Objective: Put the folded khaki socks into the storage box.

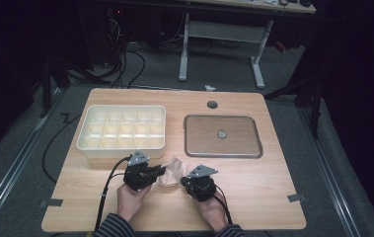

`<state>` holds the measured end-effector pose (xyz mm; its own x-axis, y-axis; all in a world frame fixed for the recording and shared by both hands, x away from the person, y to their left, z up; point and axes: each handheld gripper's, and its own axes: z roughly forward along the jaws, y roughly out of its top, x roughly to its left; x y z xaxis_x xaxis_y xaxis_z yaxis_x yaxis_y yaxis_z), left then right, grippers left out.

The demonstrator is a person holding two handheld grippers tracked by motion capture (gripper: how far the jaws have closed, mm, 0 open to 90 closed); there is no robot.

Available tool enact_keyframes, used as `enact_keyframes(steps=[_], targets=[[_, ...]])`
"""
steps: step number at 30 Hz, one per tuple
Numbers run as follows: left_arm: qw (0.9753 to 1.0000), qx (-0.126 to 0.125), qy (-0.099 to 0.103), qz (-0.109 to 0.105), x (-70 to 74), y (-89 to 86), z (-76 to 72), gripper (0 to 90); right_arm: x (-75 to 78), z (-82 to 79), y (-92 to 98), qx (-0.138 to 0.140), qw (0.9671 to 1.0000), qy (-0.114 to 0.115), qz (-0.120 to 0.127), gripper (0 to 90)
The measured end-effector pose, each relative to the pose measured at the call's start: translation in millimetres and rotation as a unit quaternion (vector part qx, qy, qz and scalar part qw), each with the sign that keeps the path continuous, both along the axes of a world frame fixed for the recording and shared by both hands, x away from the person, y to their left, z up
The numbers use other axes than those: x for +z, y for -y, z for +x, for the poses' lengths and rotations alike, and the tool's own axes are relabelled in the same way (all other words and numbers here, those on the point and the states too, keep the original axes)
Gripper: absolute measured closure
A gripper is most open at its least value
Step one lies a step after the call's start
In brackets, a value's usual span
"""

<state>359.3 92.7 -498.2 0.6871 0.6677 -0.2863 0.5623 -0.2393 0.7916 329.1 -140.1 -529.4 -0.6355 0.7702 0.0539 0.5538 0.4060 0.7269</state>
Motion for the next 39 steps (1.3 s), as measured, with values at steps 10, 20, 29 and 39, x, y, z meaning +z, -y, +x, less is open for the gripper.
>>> enact_keyframes(steps=[10, 20, 29, 39], targets=[[0.9998, -0.011, 0.012, -0.007, 7.7, 2.9, -1.8, 83.0, 2.0, 3.9, -4.3, 0.007, 0.9999, -0.008, -0.007, 85.9], [0.9996, -0.020, 0.015, -0.013, 11.3, 2.3, -2.5, 83.0, 2.6, 8.6, -8.1, 0.018, 0.9997, -0.012, -0.008, 86.0], [0.9991, -0.035, 0.017, -0.018, 14.5, 5.5, -0.4, 83.2, 2.7, 11.0, -9.2, 0.017, 0.9996, -0.023, 0.001, 86.0], [0.9989, -0.033, 0.017, -0.027, 16.6, 1.8, 0.4, 83.6, 3.4, 15.9, -25.2, 0.038, 0.9990, -0.025, -0.004, 86.1]])
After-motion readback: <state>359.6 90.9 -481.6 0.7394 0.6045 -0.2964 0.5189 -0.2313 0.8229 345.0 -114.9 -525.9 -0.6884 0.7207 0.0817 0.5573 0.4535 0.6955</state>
